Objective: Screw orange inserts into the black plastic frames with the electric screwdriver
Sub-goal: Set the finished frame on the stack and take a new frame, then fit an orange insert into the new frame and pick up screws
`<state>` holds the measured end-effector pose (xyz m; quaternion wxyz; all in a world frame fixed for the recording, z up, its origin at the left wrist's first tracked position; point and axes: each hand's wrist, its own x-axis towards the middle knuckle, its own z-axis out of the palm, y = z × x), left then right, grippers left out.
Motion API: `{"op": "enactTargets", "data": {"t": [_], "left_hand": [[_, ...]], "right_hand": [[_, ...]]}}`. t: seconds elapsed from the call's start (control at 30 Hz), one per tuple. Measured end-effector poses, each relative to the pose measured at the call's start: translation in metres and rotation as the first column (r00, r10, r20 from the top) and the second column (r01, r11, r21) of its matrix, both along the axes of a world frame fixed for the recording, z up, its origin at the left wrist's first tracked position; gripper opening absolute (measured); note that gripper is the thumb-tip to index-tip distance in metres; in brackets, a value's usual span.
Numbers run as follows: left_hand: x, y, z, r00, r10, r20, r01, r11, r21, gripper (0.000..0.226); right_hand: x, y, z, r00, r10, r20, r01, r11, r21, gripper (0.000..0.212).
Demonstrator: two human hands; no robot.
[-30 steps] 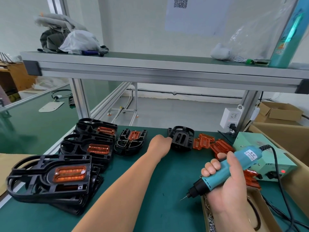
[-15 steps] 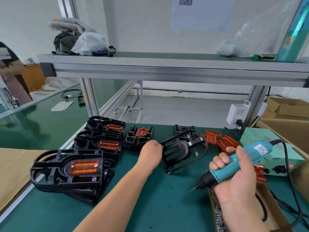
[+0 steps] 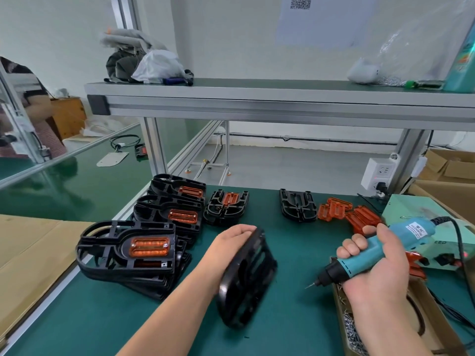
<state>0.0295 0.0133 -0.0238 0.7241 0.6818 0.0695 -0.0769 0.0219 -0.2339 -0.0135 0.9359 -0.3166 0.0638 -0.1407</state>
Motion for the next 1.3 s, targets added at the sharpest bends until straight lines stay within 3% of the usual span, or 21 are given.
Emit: {"op": "enactTargets", "data": {"t": [0.07, 0.17, 0.27, 0.33, 0.4, 0.47, 0.57, 0.7, 0.93, 1.03, 1.1, 1.2, 1.3], "left_hand": [[0.001, 0.002, 0.001, 0.998, -0.01, -0.062, 0.017, 0.993, 0.114, 0.029], [0.004, 0.001, -0.004, 0.977, -0.035, -0.21, 0.014, 0.995, -0.102, 0.023], [0.003, 0.008, -0.009, 0.96, -0.177, -0.215, 0.134, 0.97, -0.201, 0.051], [0.0, 0.014, -0.007, 0.949, -0.271, -0.162, 0.267, 0.962, -0.05, 0.056], [-0.003, 0.019, -0.007, 0.936, -0.336, -0.102, 0.344, 0.936, 0.078, 0.043], [-0.007, 0.02, -0.008, 0.938, -0.343, -0.06, 0.348, 0.923, 0.165, 0.031], [-0.009, 0.016, -0.008, 0.937, -0.349, -0.008, 0.333, 0.887, 0.32, 0.035], [-0.01, 0.008, -0.008, 0.898, -0.432, 0.079, 0.282, 0.706, 0.65, 0.035], [-0.019, -0.014, -0.004, 0.873, -0.482, 0.072, 0.212, 0.508, 0.835, 0.02], [-0.021, -0.018, -0.004, 0.884, -0.457, 0.095, 0.184, 0.528, 0.829, 0.029], [-0.021, -0.018, -0.005, 0.908, -0.397, 0.133, 0.148, 0.6, 0.786, 0.037], [-0.016, -0.015, -0.005, 0.953, -0.26, 0.153, 0.079, 0.706, 0.704, 0.027], [-0.014, -0.015, -0.001, 0.99, -0.136, 0.039, 0.107, 0.898, 0.427, 0.026]], "right_hand": [[0.001, 0.001, 0.0, 1.0, 0.004, 0.0, -0.004, 1.0, -0.001, 0.017], [0.002, 0.0, -0.001, 1.0, 0.008, 0.0, -0.008, 1.0, 0.004, 0.016], [0.001, 0.0, -0.002, 1.0, 0.012, 0.004, -0.012, 1.0, 0.0, 0.016], [0.001, 0.0, -0.002, 1.0, 0.01, 0.004, -0.01, 1.0, -0.007, 0.016], [0.0, 0.001, -0.001, 1.0, 0.014, 0.003, -0.014, 1.0, -0.006, 0.016], [0.0, 0.001, -0.001, 1.0, 0.014, 0.0, -0.014, 1.0, -0.002, 0.016], [0.0, 0.001, -0.001, 1.0, 0.011, -0.001, -0.011, 1.0, -0.005, 0.016], [-0.001, 0.0, 0.001, 1.0, 0.007, -0.001, -0.007, 1.0, -0.002, 0.016], [0.001, -0.003, 0.004, 1.0, -0.002, 0.0, 0.002, 1.0, 0.02, 0.017], [0.001, -0.006, 0.005, 1.0, -0.017, -0.004, 0.017, 0.999, 0.027, 0.018], [0.002, -0.009, 0.007, 1.0, -0.023, 0.0, 0.023, 0.999, 0.043, 0.018], [0.004, -0.019, 0.011, 0.998, -0.05, 0.041, 0.047, 0.996, 0.07, 0.019], [0.006, -0.033, 0.013, 0.992, -0.091, 0.086, 0.081, 0.991, 0.104, 0.018]]}}
